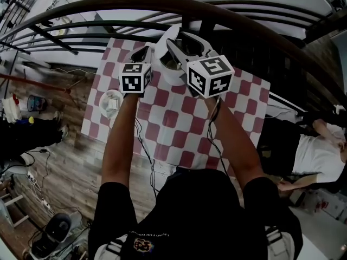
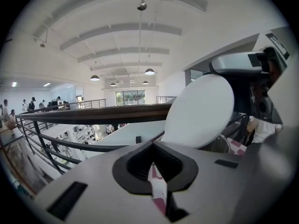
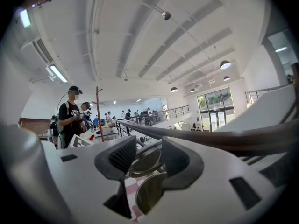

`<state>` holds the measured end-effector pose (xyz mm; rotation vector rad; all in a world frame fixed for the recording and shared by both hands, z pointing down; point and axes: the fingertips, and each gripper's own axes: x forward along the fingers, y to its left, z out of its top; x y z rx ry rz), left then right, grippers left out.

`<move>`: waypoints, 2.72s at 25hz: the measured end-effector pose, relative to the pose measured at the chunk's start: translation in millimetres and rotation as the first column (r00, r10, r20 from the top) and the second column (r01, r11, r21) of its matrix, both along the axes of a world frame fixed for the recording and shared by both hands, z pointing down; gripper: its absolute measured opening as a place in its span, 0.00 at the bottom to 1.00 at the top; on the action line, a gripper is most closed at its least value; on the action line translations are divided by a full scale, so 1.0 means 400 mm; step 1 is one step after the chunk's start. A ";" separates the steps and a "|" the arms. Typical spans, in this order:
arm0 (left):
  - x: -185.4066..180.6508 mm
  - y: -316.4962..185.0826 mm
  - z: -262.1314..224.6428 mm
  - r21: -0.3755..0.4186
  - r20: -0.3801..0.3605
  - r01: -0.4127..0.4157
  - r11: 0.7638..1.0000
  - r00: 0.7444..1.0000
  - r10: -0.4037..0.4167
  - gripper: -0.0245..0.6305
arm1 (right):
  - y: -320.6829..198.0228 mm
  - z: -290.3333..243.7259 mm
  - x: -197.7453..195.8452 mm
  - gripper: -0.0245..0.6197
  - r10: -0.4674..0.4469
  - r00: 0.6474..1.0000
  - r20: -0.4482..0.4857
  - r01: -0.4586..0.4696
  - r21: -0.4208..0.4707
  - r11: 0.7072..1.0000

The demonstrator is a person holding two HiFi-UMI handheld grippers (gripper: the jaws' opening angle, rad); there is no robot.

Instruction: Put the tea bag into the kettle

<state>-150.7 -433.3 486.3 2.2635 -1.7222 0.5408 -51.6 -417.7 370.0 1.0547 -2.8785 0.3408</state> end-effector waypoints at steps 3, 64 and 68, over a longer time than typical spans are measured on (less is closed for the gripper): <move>-0.011 0.023 -0.008 0.010 0.005 0.027 1.000 1.000 -0.027 0.04 | 0.003 -0.016 0.003 0.31 0.006 1.000 -0.011 -0.006 0.033 0.999; -0.529 0.831 -0.017 -0.010 0.052 0.594 0.804 0.804 -0.593 0.04 | 0.510 0.287 -0.489 0.08 -0.466 0.863 -0.194 0.455 -0.101 0.885; -0.566 0.902 0.004 -0.024 0.052 0.629 0.777 0.777 -0.627 0.04 | 0.543 0.306 -0.541 0.08 -0.497 0.842 -0.210 0.486 -0.102 0.868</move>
